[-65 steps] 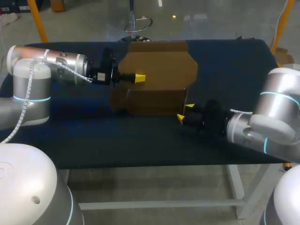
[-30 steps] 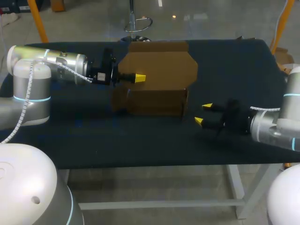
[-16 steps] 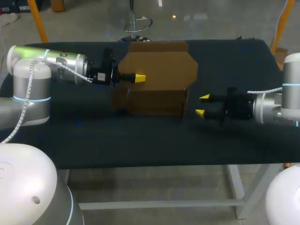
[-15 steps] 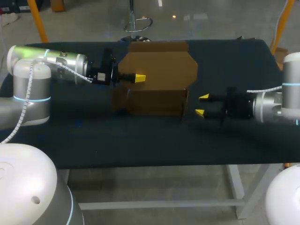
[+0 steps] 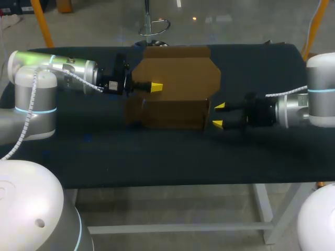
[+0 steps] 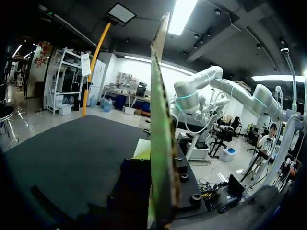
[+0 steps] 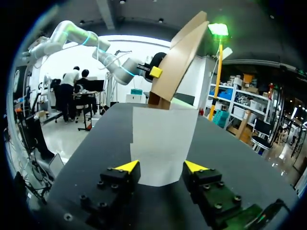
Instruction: Assemble the packaging by folding the flat box into shape, placing the metal phone stand inside, and closing the box properly
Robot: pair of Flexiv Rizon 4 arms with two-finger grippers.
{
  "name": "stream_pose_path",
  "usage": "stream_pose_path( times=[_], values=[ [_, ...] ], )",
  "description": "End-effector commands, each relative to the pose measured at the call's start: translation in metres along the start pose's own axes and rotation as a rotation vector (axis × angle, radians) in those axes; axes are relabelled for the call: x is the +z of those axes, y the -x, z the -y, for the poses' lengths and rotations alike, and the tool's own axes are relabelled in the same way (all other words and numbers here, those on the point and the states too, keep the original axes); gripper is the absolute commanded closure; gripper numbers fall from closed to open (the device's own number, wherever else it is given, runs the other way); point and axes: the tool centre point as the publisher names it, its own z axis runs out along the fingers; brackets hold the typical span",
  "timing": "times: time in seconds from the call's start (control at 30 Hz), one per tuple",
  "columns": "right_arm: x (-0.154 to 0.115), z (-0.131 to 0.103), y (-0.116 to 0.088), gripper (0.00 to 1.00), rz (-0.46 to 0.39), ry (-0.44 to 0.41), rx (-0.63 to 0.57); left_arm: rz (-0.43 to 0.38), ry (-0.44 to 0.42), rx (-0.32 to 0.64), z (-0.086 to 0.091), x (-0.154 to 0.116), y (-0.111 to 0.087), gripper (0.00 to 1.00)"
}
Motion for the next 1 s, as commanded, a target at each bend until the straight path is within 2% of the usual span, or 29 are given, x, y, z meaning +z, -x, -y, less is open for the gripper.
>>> stream_pose_path(
  times=[0.03, 0.17, 0.23, 0.5, 0.7, 0.8, 1.0],
  values=[
    [0.009, 0.002, 0.002, 0.38, 0.004, 0.008, 0.001, 0.000, 0.000, 0.000, -0.002, 0.001, 0.000, 1.00],
    [0.015, 0.002, 0.003, 0.40, 0.029, 0.023, 0.022, 0.000, 0.000, 0.000, -0.002, 0.001, 0.000, 1.00],
    [0.018, 0.002, 0.004, 0.44, 0.054, 0.024, 0.035, 0.000, 0.000, 0.000, -0.002, 0.001, 0.000, 1.00],
    [0.024, 0.000, 0.004, 0.45, 0.098, 0.038, 0.063, 0.000, 0.000, 0.000, -0.002, 0.001, 0.000, 1.00],
    [0.030, -0.002, 0.004, 0.40, 0.154, 0.036, 0.087, 0.000, 0.000, 0.000, -0.002, 0.001, 0.000, 1.00],
    [0.031, -0.002, 0.005, 0.42, 0.200, 0.044, 0.111, 0.000, 0.000, 0.000, -0.002, 0.001, 0.000, 1.00],
    [0.032, -0.002, 0.007, 0.36, 0.261, 0.052, 0.155, 0.000, 0.000, 0.000, -0.002, 0.001, 0.000, 1.00]
  ],
)
